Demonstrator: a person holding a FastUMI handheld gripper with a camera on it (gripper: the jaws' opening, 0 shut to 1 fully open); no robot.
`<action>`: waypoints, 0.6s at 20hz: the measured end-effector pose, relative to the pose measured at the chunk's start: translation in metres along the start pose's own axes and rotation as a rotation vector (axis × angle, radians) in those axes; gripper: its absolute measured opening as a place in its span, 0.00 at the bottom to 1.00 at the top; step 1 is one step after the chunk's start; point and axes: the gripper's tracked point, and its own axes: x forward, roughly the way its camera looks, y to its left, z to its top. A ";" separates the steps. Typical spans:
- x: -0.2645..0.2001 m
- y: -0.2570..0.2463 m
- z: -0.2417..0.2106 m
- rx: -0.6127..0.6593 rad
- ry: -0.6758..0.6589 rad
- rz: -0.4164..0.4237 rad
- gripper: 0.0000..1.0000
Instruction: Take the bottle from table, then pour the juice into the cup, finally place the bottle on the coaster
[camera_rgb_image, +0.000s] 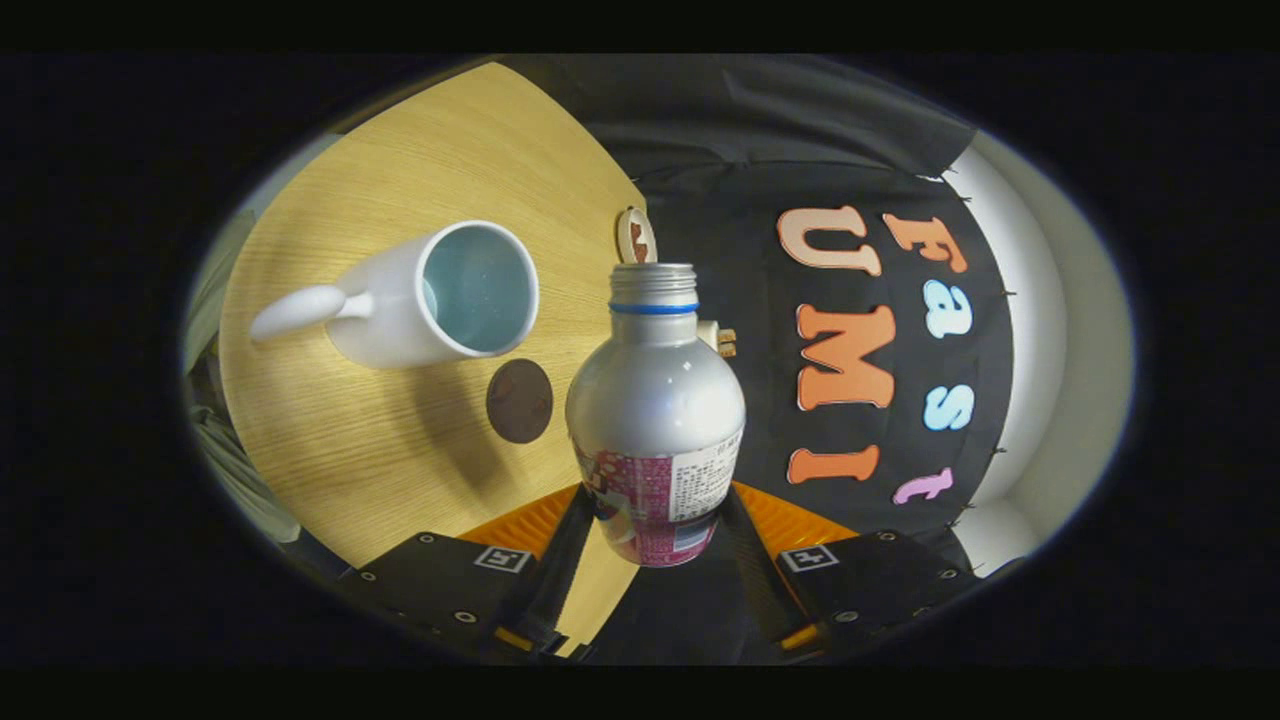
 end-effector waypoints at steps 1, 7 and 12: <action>0.000 -0.001 0.001 -0.015 -0.002 -0.001 0.76; 0.000 -0.009 0.005 -0.130 -0.008 -0.011 0.75; 0.009 -0.006 0.003 -0.166 -0.006 -0.001 0.75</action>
